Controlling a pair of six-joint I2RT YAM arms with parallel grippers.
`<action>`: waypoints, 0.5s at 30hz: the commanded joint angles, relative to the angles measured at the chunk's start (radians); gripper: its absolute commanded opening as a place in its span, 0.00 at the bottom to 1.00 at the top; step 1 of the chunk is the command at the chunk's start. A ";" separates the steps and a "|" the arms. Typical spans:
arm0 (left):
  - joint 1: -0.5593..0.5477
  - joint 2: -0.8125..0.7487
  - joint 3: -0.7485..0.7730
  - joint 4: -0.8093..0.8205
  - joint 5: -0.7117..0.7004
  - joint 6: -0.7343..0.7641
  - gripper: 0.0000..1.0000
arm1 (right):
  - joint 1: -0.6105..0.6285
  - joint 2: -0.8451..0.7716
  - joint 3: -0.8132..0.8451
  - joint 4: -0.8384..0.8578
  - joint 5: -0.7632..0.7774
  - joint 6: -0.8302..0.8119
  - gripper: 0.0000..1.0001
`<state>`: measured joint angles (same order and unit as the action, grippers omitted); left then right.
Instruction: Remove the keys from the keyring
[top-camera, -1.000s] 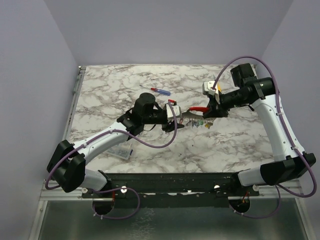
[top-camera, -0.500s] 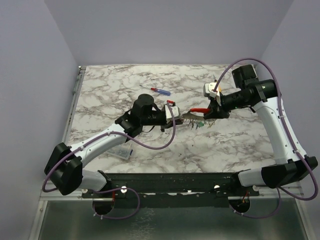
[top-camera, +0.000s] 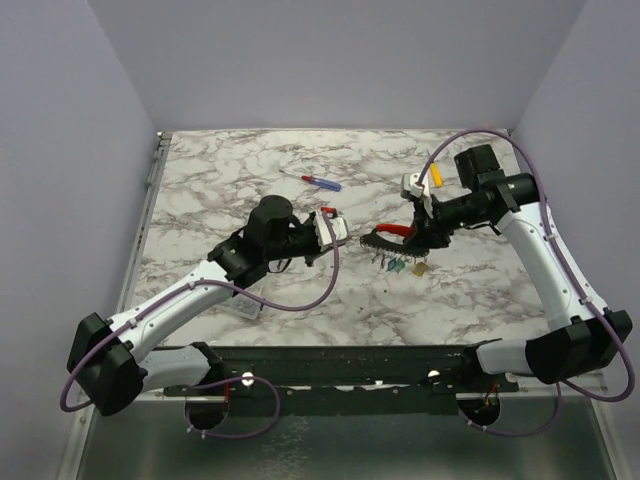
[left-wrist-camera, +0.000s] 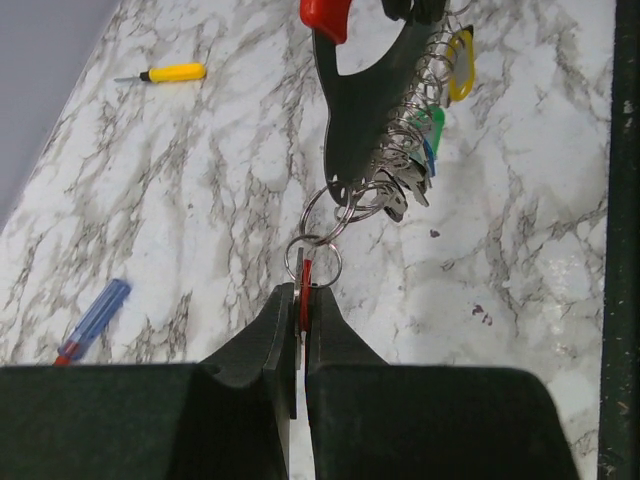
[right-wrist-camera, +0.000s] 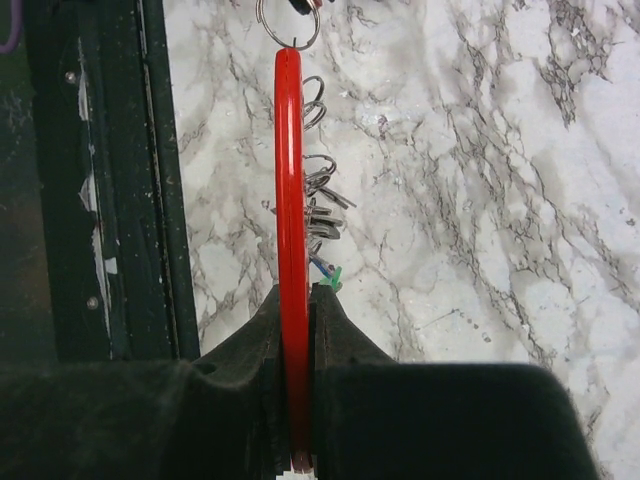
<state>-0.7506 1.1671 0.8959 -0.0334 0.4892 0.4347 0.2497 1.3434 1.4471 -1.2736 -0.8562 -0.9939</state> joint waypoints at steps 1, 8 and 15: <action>-0.003 0.003 0.062 -0.106 -0.119 0.072 0.00 | 0.006 -0.039 -0.074 0.152 -0.070 0.104 0.01; -0.005 0.036 0.161 -0.193 -0.155 0.212 0.00 | 0.006 -0.133 -0.309 0.487 -0.139 0.250 0.01; -0.016 0.054 0.184 -0.255 -0.109 0.350 0.00 | 0.008 -0.160 -0.467 0.723 -0.167 0.289 0.10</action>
<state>-0.7570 1.2140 1.0389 -0.2428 0.3786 0.6628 0.2554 1.1881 1.0252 -0.7162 -0.9840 -0.7383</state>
